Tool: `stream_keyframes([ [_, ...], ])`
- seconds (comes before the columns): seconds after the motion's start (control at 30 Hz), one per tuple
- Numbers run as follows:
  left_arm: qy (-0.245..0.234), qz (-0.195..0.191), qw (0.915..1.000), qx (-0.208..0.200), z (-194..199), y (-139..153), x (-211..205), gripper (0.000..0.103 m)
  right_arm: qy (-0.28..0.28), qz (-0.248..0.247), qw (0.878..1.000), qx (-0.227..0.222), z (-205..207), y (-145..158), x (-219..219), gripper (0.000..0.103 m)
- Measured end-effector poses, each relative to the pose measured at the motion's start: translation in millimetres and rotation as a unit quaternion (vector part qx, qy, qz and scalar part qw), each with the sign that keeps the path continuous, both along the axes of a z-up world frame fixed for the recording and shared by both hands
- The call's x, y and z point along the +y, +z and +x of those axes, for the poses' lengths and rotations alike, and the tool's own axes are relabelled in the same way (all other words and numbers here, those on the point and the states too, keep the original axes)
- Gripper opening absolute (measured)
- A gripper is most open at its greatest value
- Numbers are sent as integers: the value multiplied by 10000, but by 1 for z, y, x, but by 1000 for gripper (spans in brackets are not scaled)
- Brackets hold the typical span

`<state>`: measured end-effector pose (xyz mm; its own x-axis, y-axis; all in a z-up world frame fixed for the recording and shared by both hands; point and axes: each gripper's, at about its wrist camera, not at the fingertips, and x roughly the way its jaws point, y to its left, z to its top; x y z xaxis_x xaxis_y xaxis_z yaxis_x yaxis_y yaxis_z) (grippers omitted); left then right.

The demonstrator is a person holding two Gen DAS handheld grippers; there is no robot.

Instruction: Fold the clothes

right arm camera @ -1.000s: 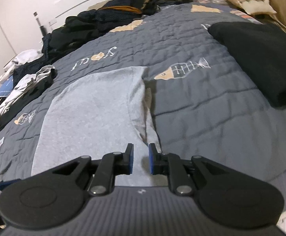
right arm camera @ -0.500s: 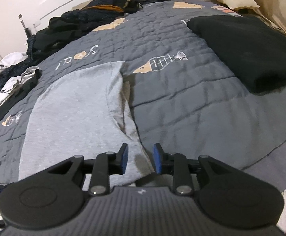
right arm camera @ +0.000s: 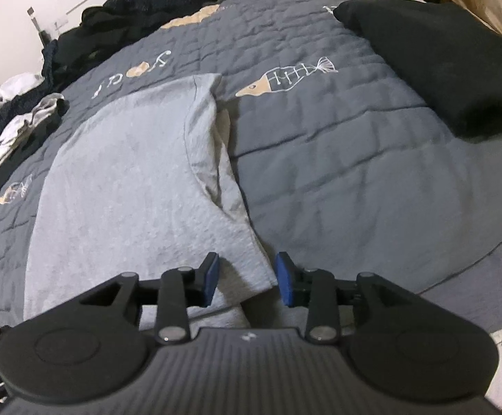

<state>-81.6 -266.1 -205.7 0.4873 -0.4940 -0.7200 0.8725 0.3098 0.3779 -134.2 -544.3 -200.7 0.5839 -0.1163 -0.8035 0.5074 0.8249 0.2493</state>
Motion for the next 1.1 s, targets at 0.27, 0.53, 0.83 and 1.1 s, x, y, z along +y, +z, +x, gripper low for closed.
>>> stream_keyframes([
  [0.27,-54,111,9997,-222,-5,-3,0,9,-126,387,9991,-70,0,-10,-4,37],
  [0.53,-302,242,9972,-647,-13,-17,-12,10,-275,399,9988,-95,-1,-9,-8,37],
  [0.83,-341,184,9984,-422,-2,-4,-1,3,-260,447,9983,-286,-5,-3,-6,12],
  [1.1,-224,197,9990,-337,12,10,19,2,-24,879,9929,-806,-24,16,1,5],
])
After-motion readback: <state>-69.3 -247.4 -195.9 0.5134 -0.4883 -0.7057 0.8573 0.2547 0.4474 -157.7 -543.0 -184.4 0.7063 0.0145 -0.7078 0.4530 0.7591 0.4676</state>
